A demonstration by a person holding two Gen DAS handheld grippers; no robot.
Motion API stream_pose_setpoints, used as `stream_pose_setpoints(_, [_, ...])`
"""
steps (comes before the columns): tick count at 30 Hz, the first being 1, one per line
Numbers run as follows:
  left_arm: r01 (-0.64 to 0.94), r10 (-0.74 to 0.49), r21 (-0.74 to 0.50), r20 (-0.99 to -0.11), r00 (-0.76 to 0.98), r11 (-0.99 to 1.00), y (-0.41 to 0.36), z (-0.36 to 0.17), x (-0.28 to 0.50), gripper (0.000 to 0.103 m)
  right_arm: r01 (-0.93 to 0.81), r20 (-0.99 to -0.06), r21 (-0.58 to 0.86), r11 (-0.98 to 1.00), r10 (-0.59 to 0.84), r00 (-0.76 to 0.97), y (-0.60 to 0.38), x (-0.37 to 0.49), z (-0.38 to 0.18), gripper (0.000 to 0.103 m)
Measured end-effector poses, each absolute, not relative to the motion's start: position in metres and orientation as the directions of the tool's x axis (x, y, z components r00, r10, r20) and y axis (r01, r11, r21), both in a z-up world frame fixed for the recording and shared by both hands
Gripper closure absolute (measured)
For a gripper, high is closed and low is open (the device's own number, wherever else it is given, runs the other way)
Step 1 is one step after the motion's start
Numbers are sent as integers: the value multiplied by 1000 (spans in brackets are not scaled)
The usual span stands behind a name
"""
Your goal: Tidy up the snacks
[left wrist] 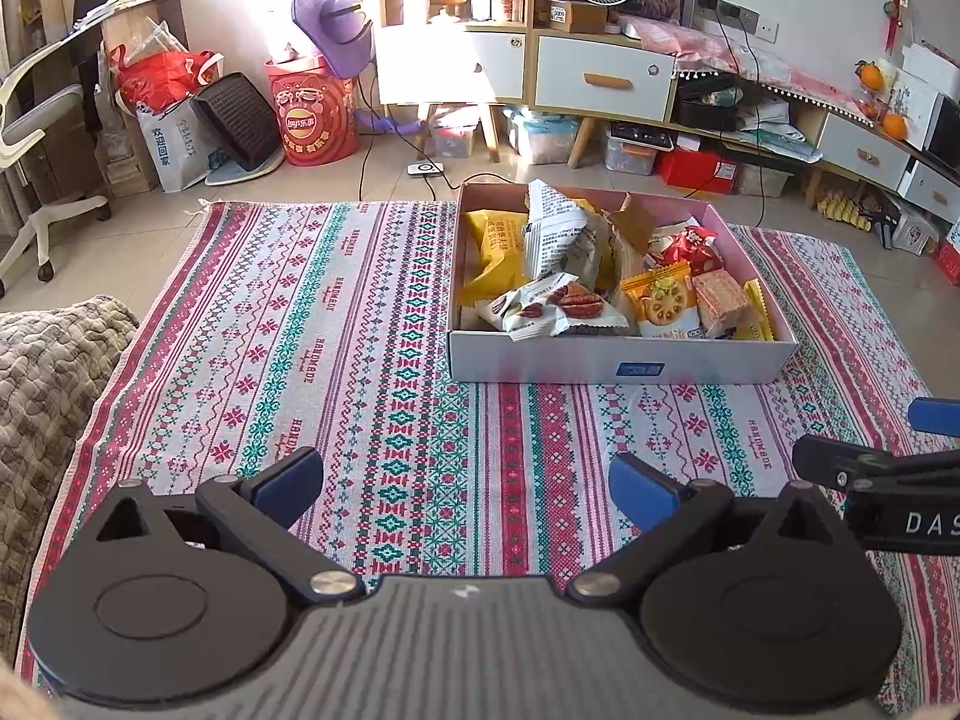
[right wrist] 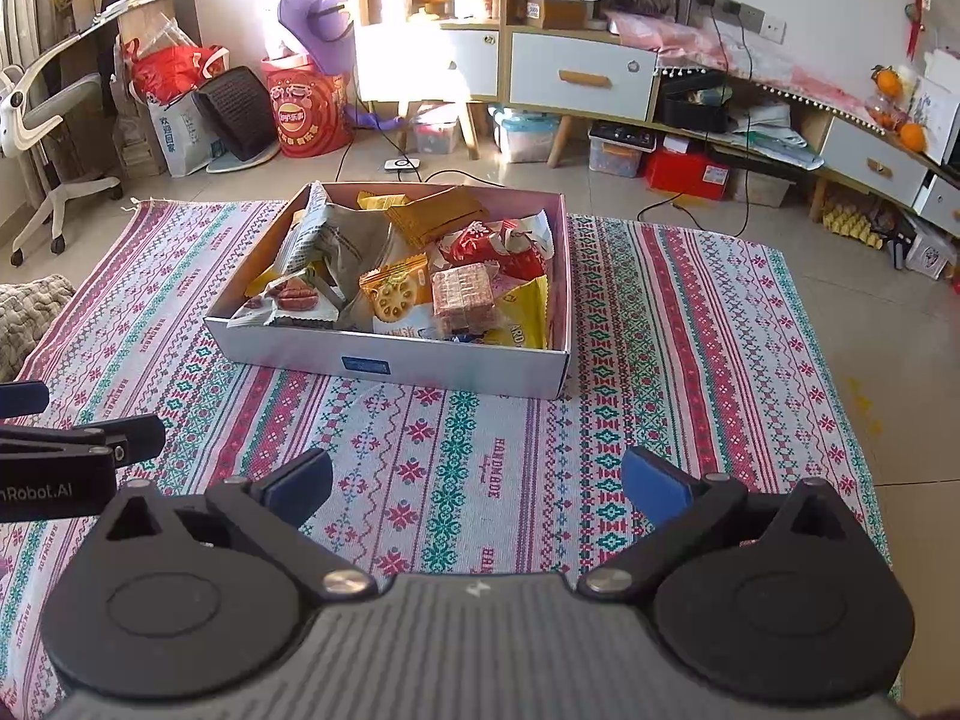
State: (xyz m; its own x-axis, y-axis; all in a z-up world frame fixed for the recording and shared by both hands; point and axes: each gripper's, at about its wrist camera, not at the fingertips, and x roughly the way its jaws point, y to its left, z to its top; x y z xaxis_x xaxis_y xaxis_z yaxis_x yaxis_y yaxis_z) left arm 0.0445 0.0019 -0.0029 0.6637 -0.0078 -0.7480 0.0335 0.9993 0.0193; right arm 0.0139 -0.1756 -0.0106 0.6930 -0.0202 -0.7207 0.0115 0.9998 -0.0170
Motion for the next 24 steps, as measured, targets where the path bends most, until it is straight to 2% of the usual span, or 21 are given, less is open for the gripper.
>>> stream_pose_setpoints(24, [34, -8, 18, -758, 652, 999, 1, -5, 41, 0, 21, -740, -19, 1000, -28, 672, -177, 12, -16, 0])
